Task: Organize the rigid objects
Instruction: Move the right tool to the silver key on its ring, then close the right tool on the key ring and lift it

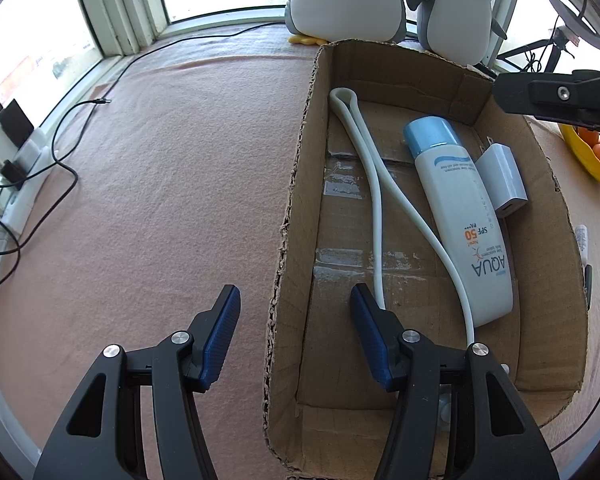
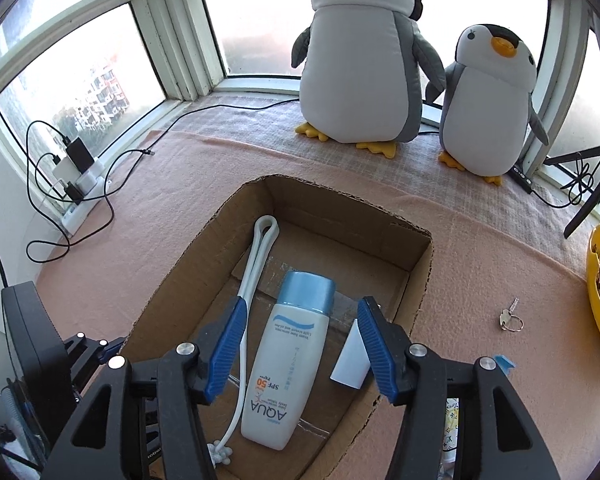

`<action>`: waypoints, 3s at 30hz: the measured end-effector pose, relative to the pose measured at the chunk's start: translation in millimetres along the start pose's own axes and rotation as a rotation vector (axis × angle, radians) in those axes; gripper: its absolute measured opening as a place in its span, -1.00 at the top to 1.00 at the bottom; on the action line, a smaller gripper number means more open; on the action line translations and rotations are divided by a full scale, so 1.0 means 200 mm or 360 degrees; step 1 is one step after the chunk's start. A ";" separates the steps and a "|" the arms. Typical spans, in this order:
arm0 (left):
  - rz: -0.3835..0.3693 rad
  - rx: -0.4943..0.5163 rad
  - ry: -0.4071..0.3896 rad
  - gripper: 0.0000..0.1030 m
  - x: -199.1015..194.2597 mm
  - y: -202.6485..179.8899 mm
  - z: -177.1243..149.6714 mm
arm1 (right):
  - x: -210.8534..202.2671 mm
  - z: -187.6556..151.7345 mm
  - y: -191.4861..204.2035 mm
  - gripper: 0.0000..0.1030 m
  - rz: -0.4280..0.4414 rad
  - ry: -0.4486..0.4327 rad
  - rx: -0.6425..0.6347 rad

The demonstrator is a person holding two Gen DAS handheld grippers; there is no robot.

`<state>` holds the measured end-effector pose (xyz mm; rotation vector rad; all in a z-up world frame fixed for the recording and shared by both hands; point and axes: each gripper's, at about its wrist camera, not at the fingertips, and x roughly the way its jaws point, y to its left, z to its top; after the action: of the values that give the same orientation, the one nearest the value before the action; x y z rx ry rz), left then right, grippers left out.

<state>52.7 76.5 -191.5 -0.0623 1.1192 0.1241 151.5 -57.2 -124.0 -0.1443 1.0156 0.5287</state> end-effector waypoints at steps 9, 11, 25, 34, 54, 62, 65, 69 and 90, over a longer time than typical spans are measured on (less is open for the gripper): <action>0.0003 0.0001 -0.0001 -0.11 0.00 0.00 0.00 | -0.15 -0.05 -0.34 -0.04 0.0029 -0.0058 0.0259; 0.0008 0.0005 -0.0002 -0.11 0.00 -0.01 0.00 | -0.17 -0.07 -0.44 -0.04 0.0055 -0.0068 0.0329; 0.0010 0.0004 -0.0002 -0.11 0.00 -0.01 0.00 | -0.09 -0.18 -1.03 -0.04 0.0082 0.0036 0.0791; 0.0012 0.0006 -0.0002 -0.11 0.00 -0.01 0.00 | 0.04 -0.23 -1.19 0.15 0.0191 0.0118 0.1065; 0.0015 0.0008 -0.0002 -0.11 0.00 -0.01 0.00 | 0.22 -0.24 -1.28 0.41 0.0216 0.0200 0.1201; 0.0017 0.0010 -0.0003 -0.11 0.00 -0.01 0.00 | 0.24 -0.23 -1.28 0.56 0.0207 0.0216 0.1207; 0.0014 0.0009 -0.0003 -0.11 0.00 -0.01 0.00 | 0.25 -0.23 -1.28 0.65 0.0212 0.0229 0.1206; 0.0015 0.0011 -0.0004 -0.12 0.00 -0.01 0.00 | 0.26 -0.23 -1.27 0.79 0.0211 0.0239 0.1201; 0.0002 -0.0005 -0.0003 -0.12 0.00 -0.01 0.00 | 0.13 -0.20 -1.24 0.96 0.0207 0.0144 0.1143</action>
<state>53.4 75.1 -191.4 -0.0646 1.1172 0.1269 251.9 -277.3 -197.9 0.5425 1.2522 0.2497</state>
